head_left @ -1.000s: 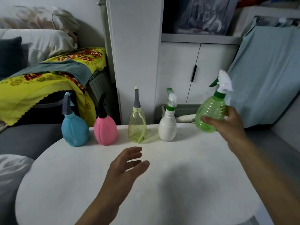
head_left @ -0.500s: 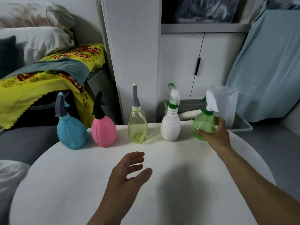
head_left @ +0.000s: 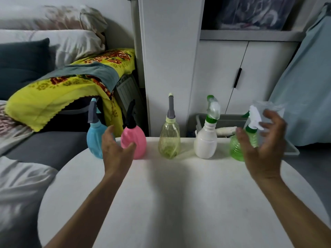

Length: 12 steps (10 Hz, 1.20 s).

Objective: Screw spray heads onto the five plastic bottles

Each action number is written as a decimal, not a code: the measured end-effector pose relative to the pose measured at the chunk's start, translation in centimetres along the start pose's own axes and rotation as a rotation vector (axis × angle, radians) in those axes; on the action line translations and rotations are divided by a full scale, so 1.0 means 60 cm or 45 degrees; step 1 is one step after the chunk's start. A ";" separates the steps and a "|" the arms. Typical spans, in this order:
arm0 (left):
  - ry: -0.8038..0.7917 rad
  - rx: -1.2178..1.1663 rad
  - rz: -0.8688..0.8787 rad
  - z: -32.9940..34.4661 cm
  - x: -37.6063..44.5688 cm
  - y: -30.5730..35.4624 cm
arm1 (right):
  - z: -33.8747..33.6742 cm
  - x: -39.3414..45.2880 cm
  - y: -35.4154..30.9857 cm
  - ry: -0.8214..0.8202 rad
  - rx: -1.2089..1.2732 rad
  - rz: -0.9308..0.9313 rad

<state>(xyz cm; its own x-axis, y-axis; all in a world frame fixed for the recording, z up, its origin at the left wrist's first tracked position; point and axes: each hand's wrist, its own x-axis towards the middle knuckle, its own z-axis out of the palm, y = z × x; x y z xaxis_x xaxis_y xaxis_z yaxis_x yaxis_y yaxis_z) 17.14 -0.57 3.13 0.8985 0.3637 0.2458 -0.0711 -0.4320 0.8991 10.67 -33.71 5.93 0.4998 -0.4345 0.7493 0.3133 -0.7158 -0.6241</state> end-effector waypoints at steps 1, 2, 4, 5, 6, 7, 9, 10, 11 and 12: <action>-0.054 0.035 0.000 0.017 0.009 -0.016 | 0.035 -0.021 -0.023 -0.062 0.016 0.146; -0.142 0.058 -0.012 0.035 0.018 -0.032 | 0.079 -0.039 -0.007 -0.259 -0.035 0.367; -0.108 0.125 0.012 0.051 0.030 -0.051 | 0.132 -0.044 0.019 -0.488 -0.136 0.534; -0.090 0.130 0.025 0.055 0.031 -0.053 | 0.141 -0.049 0.027 -0.496 -0.125 0.521; -0.071 0.157 0.047 0.059 0.032 -0.059 | 0.143 -0.051 0.042 -0.510 -0.136 0.557; -0.073 0.165 0.048 0.059 0.032 -0.061 | 0.144 -0.051 0.046 -0.526 -0.142 0.560; -0.085 0.143 0.006 0.057 0.028 -0.051 | 0.147 -0.053 0.046 -0.531 -0.153 0.585; -0.146 0.089 0.028 0.054 0.020 -0.044 | 0.137 -0.059 0.048 -0.589 -0.202 0.606; -0.191 0.090 0.042 0.049 0.017 -0.044 | 0.125 -0.059 0.051 -0.622 -0.237 0.632; -0.218 0.175 0.020 0.036 0.003 -0.043 | 0.103 -0.059 0.047 -0.749 -0.349 0.693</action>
